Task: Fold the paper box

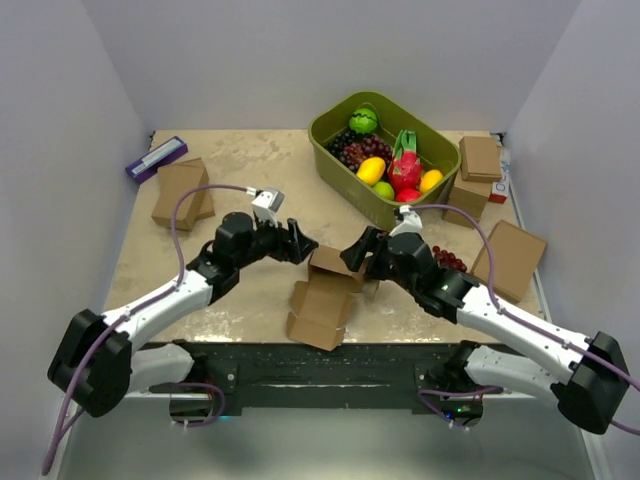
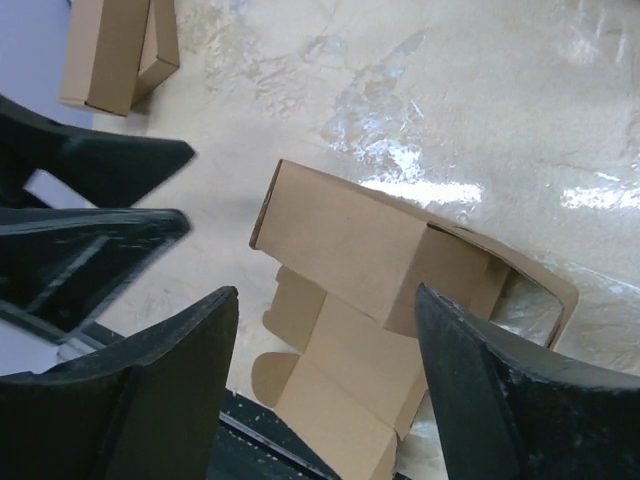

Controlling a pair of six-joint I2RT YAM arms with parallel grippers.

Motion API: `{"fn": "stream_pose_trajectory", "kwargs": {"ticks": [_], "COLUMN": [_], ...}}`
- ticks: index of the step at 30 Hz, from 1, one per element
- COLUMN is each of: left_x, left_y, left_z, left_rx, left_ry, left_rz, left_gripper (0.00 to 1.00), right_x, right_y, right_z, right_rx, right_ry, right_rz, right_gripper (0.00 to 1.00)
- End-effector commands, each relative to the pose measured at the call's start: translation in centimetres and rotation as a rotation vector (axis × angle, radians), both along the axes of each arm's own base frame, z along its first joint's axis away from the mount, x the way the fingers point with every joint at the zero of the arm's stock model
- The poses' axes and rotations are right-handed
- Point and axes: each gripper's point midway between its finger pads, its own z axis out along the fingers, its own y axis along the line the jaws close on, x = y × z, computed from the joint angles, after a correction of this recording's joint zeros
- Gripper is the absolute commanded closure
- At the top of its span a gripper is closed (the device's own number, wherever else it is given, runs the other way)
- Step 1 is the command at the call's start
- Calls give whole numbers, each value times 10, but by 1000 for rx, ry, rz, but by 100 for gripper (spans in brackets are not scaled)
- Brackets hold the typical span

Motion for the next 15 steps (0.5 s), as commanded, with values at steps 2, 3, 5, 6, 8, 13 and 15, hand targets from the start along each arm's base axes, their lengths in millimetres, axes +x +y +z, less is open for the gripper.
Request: {"fn": "stream_pose_trajectory", "kwargs": {"ticks": [2,3,5,6,8,13,15], "left_x": [4,6,6,6,8,12,9], "left_y": [14,15,15,12,5,-2,-9], "left_z": [35,41,25,23,8,-20,-28], "left_rx": [119,137,183,183,190,210,192], "left_ry": [-29,-26,26,37,71,115,134], "left_rz": [8,3,-40,-61,-104,-150,-194], "left_gripper": [10,9,8,8,8,13,16], "right_x": [1,2,4,4,7,9,11], "right_y": [21,23,23,22,21,17,16], "right_z": [-11,-14,-25,-30,-32,-40,-42], "right_rx": [62,78,77,84,102,93,102], "right_ry": [53,61,85,97,93,103,104], "right_rz": [57,54,42,33,15,-12,-20], "right_gripper": [23,22,22,22,22,22,23]}}
